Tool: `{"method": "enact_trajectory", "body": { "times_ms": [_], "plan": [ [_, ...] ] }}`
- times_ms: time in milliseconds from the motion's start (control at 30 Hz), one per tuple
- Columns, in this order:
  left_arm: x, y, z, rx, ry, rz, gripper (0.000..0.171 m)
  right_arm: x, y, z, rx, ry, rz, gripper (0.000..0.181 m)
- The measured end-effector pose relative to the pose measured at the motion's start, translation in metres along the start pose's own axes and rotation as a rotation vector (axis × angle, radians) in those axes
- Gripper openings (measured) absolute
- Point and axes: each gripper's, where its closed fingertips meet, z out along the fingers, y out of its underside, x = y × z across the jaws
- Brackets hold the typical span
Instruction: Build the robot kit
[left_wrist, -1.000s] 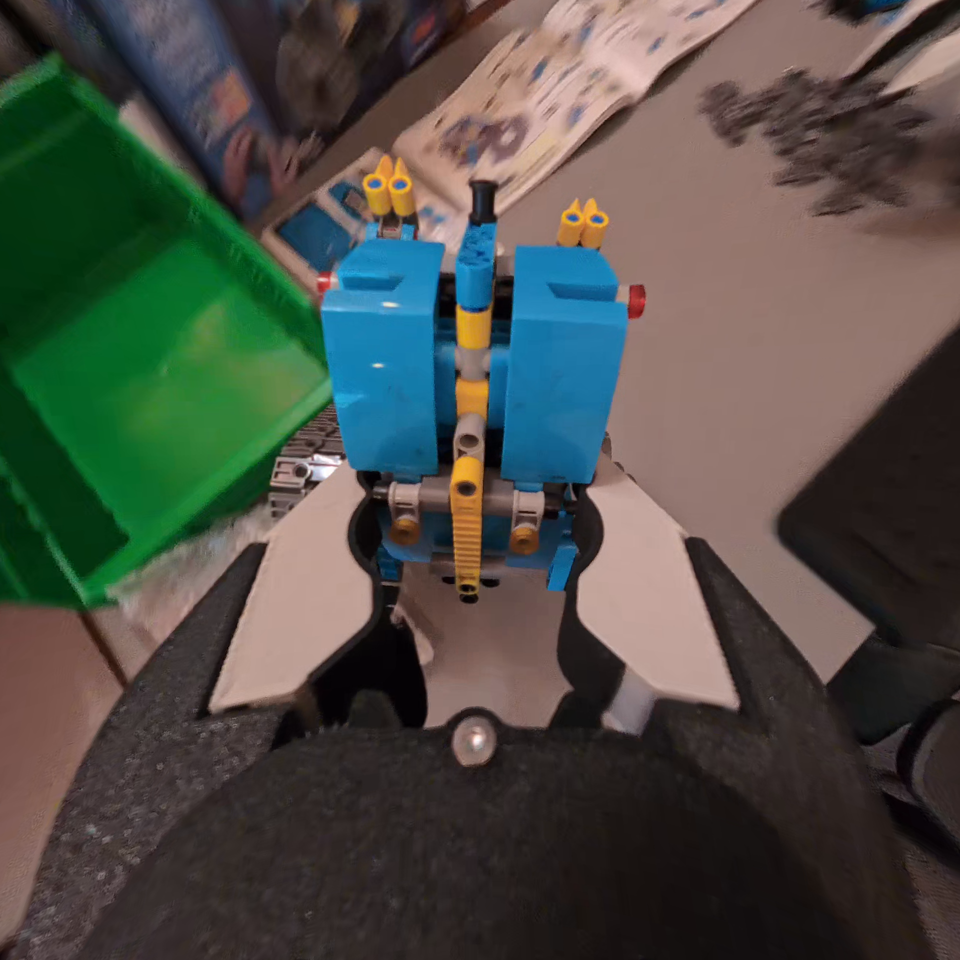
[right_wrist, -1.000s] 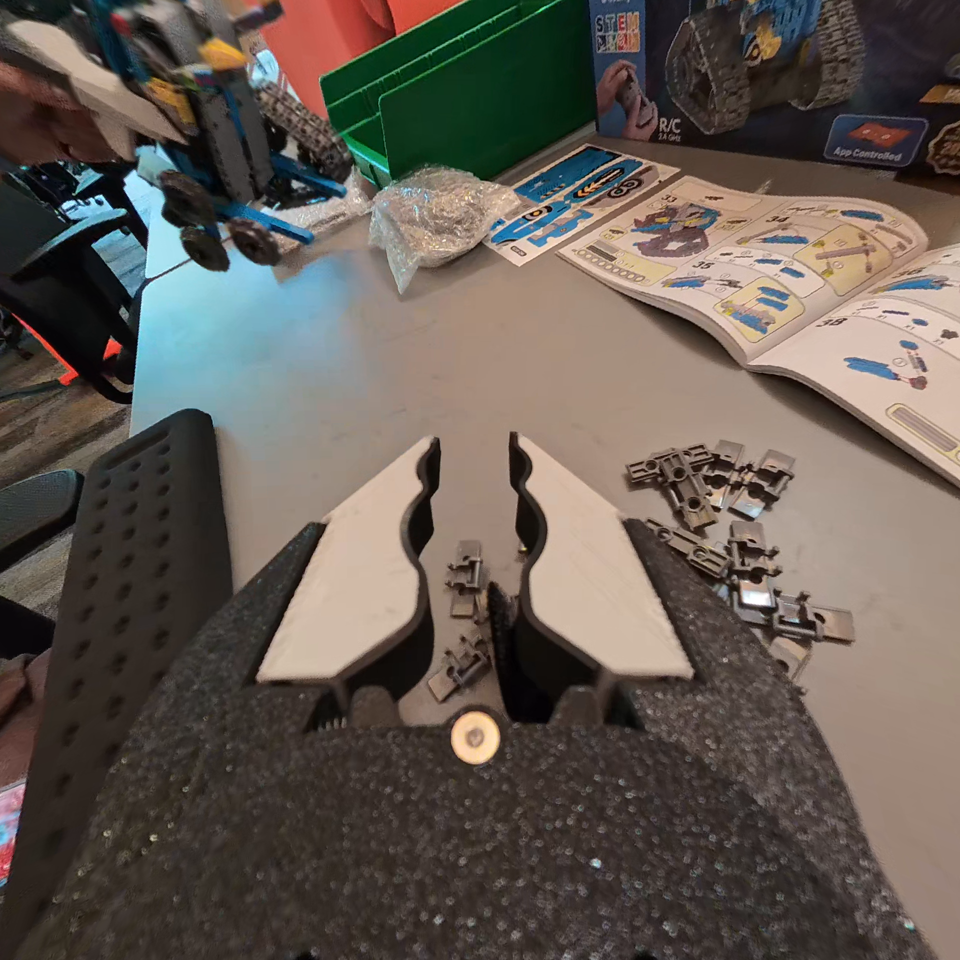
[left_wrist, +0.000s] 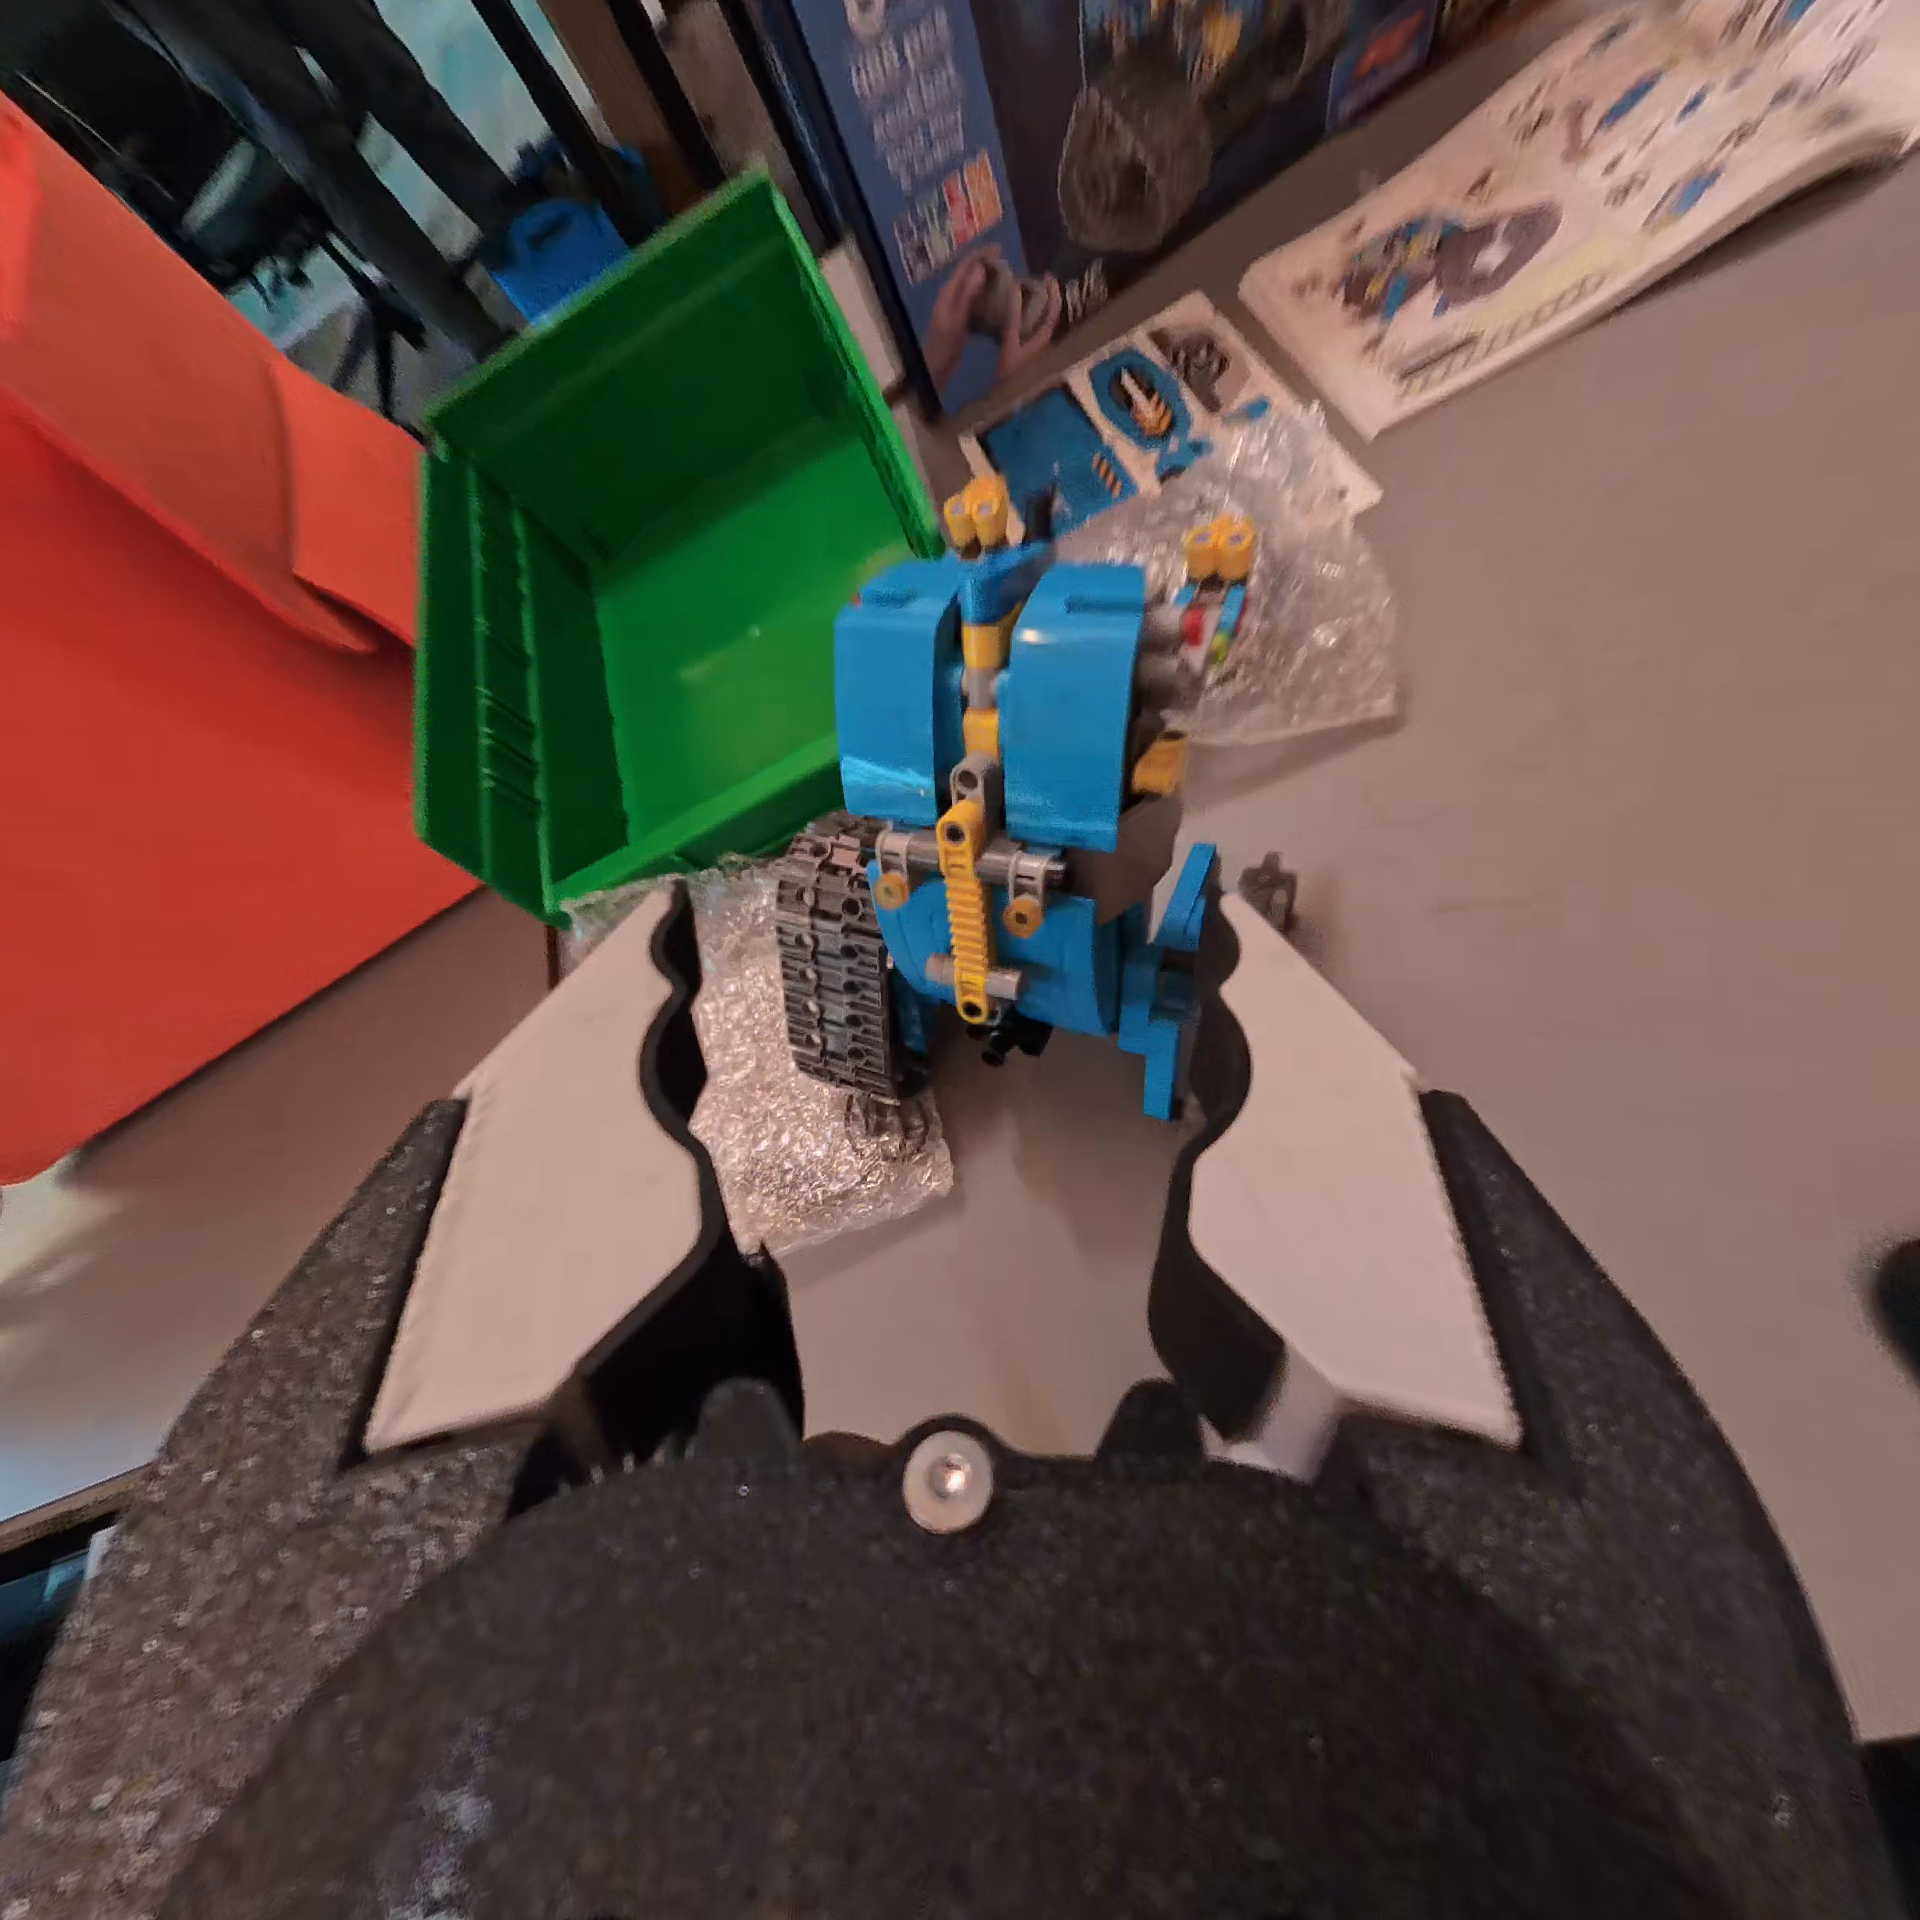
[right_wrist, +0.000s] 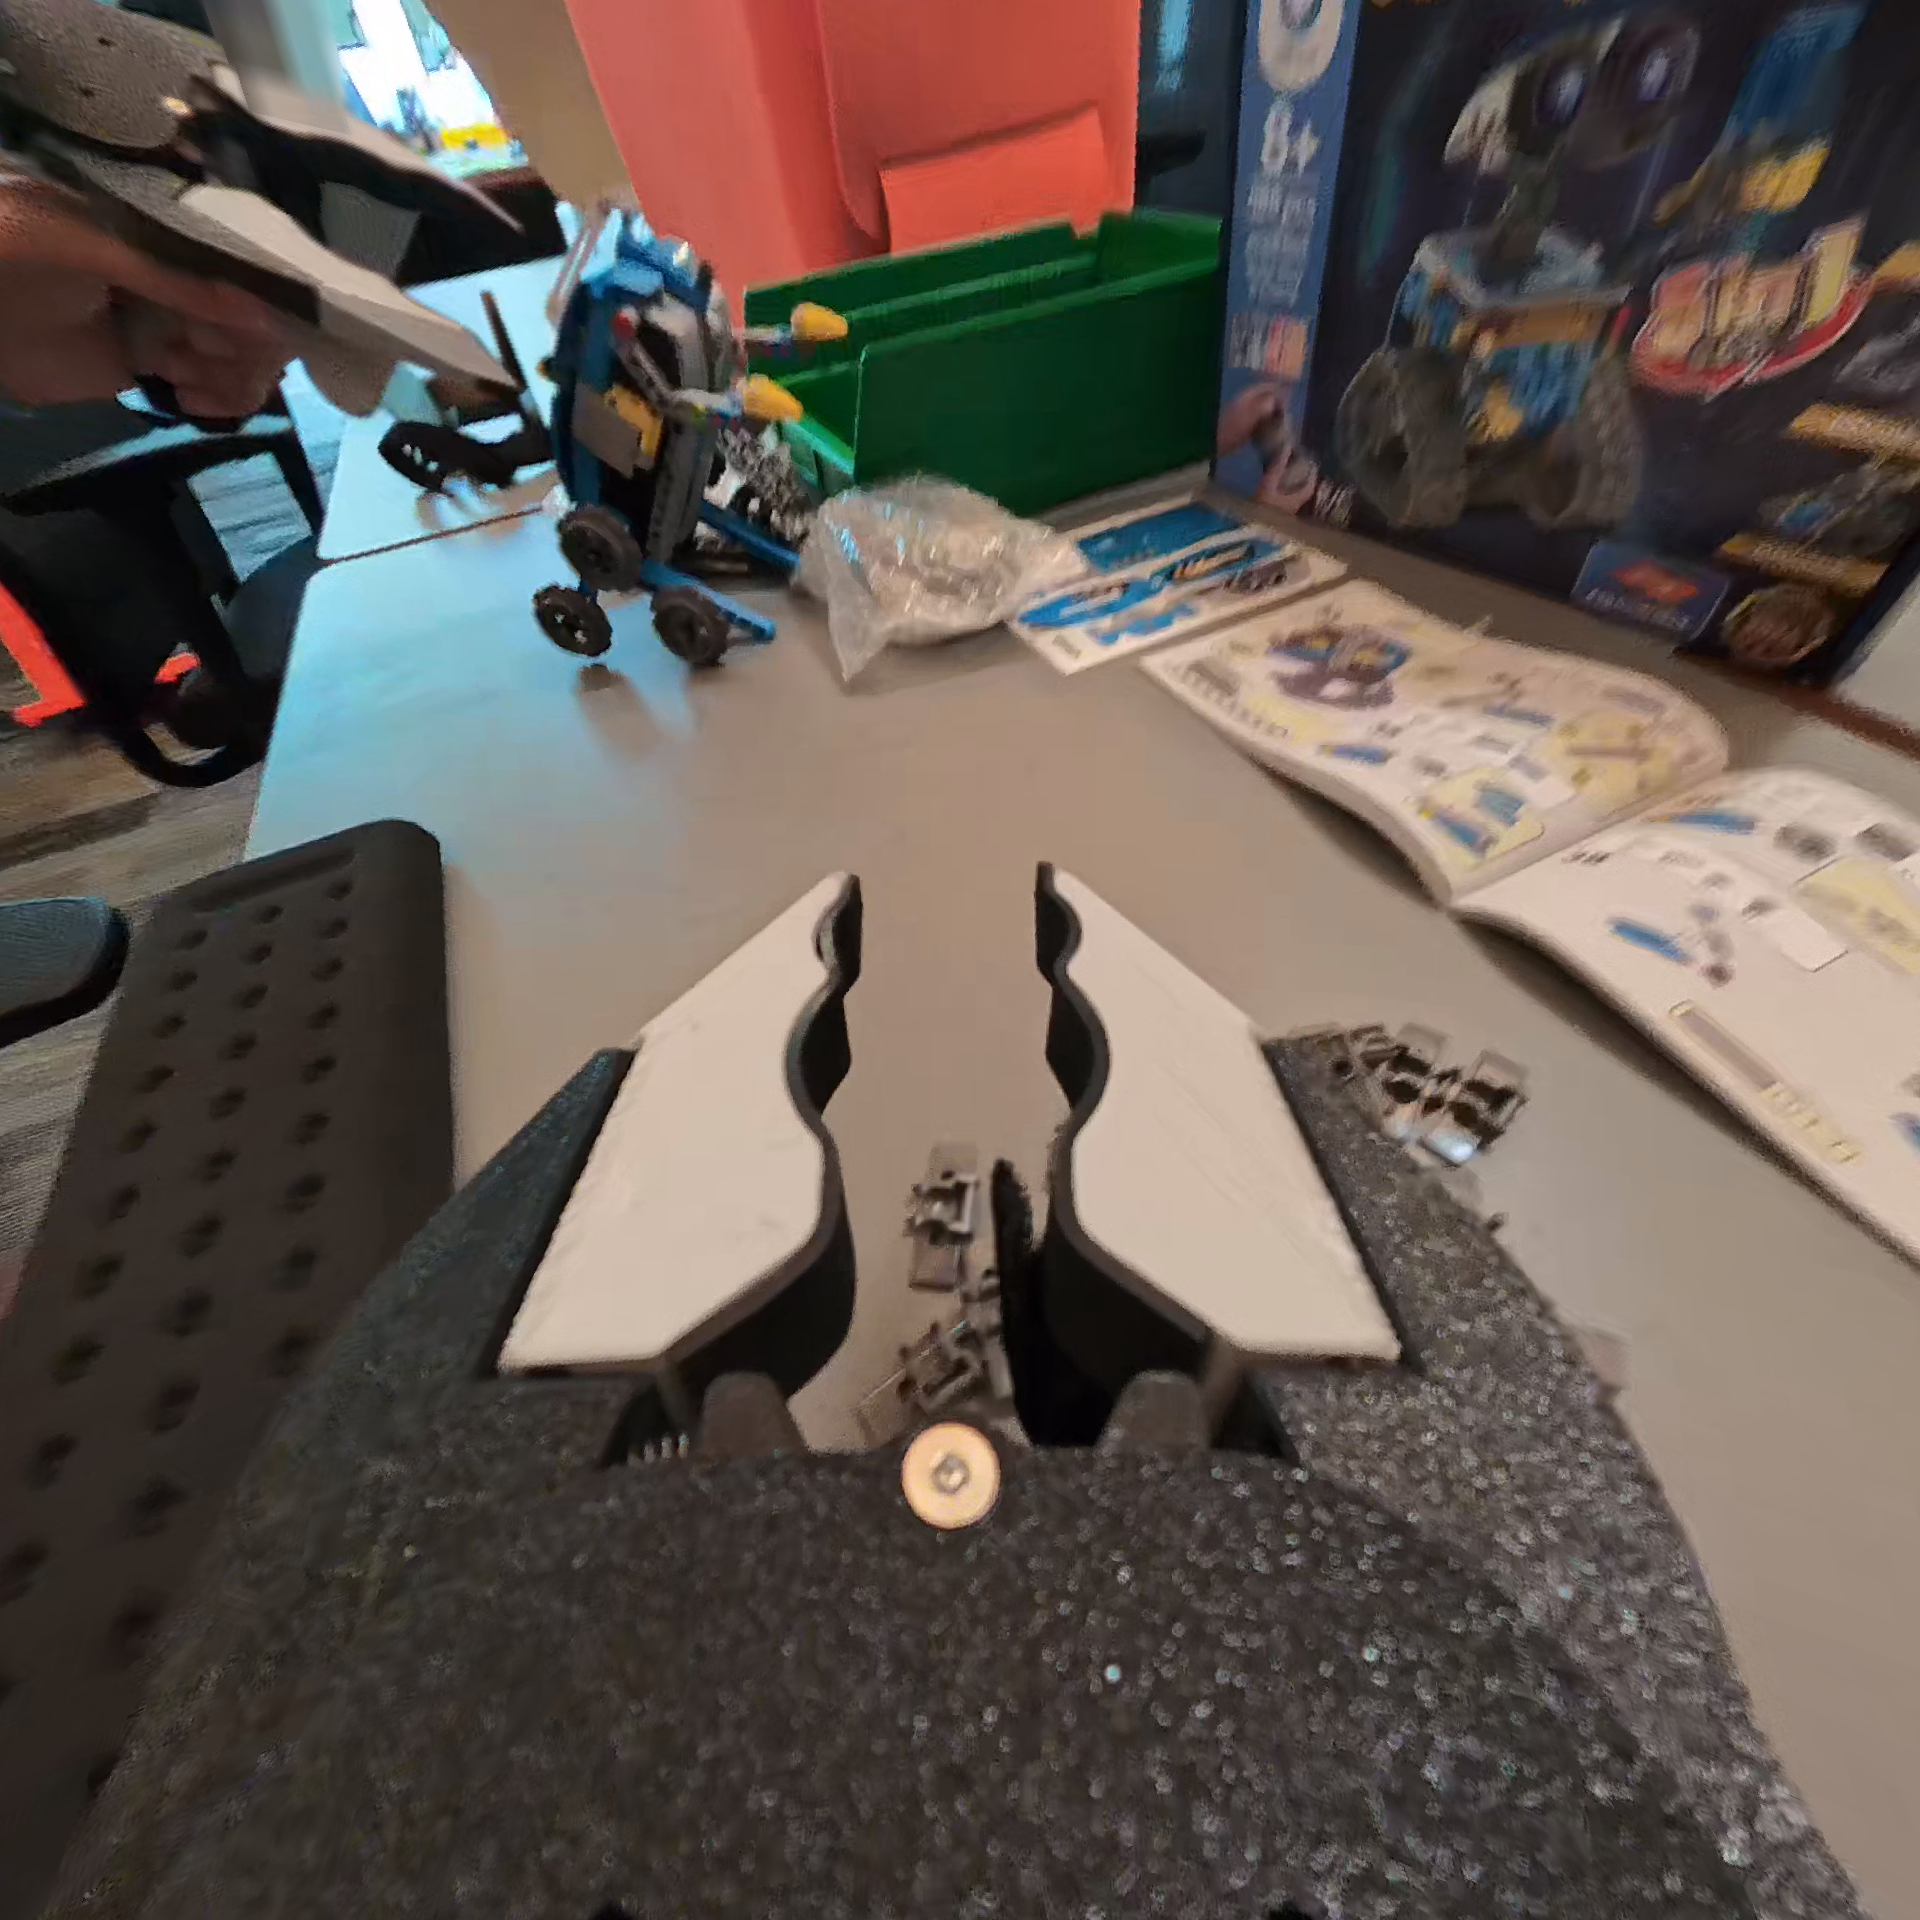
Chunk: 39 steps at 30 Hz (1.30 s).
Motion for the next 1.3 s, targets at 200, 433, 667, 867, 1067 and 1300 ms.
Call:
{"method": "enact_trajectory", "body": {
  "times_ms": [200,433,667,867,1067,1300],
  "plan": [
    [0.053,-0.071,-0.066,0.441,0.065,-0.270,0.094,0.014,-0.032,-0.020,0.250,0.186,-0.176,0.050],
    [0.160,-0.097,-0.027,0.638,0.160,-0.520,0.080,0.028,-0.022,-0.019,0.240,0.241,-0.103,0.089],
    [0.193,-0.131,0.028,0.701,0.192,-0.565,0.079,0.025,-0.015,-0.017,0.212,0.201,-0.051,0.085],
    [0.221,-0.129,0.063,0.639,0.184,-0.394,0.099,0.030,-0.018,-0.021,0.249,0.211,-0.020,0.076],
    [0.232,-0.128,0.067,0.628,0.216,-0.367,0.092,0.036,-0.019,-0.021,0.299,0.169,0.124,0.078],
    [0.231,-0.129,0.057,0.669,0.213,-0.329,0.088,0.025,-0.003,-0.010,0.155,0.163,0.010,0.078]
  ]
}}
